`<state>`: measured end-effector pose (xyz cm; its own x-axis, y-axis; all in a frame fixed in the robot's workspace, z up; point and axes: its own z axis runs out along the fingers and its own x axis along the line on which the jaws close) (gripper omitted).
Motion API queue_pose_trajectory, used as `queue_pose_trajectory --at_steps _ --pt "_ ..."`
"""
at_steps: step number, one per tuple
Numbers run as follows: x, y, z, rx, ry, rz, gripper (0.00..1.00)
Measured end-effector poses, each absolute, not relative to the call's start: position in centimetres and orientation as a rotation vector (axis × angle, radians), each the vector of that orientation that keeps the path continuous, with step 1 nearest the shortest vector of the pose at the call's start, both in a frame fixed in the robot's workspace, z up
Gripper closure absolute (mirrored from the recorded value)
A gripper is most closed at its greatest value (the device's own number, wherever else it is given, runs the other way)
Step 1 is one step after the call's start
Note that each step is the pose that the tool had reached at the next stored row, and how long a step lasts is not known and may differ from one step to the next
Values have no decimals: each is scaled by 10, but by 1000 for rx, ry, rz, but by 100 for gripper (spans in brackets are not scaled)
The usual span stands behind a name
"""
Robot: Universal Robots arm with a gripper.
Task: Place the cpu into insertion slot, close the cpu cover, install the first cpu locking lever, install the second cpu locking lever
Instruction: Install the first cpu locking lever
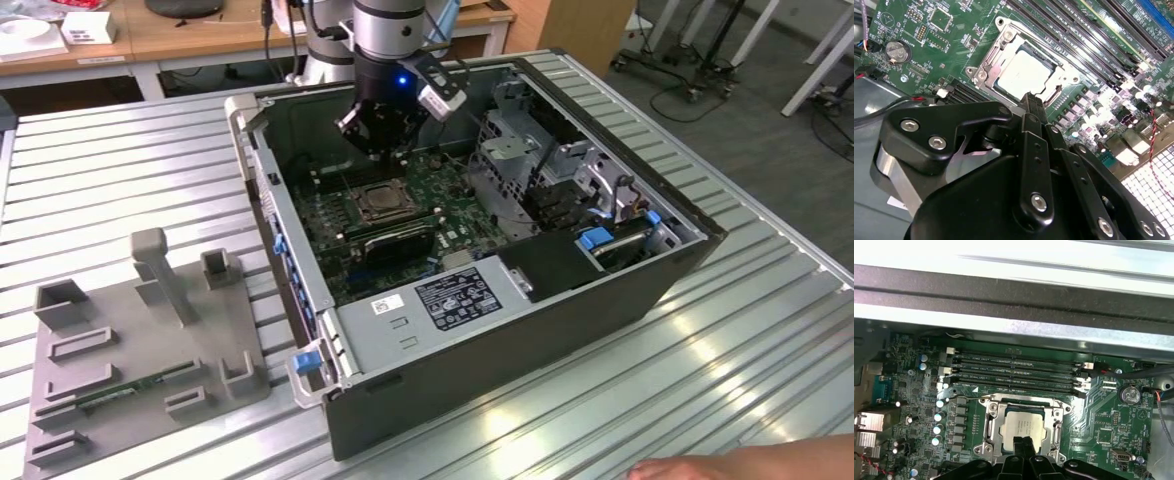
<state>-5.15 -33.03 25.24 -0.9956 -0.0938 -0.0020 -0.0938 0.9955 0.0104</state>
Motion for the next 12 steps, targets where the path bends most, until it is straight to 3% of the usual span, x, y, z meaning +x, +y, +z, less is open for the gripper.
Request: queue_pose_trajectory --at_steps 12 --pt "-52 -330 256 -147 3136 21 89"
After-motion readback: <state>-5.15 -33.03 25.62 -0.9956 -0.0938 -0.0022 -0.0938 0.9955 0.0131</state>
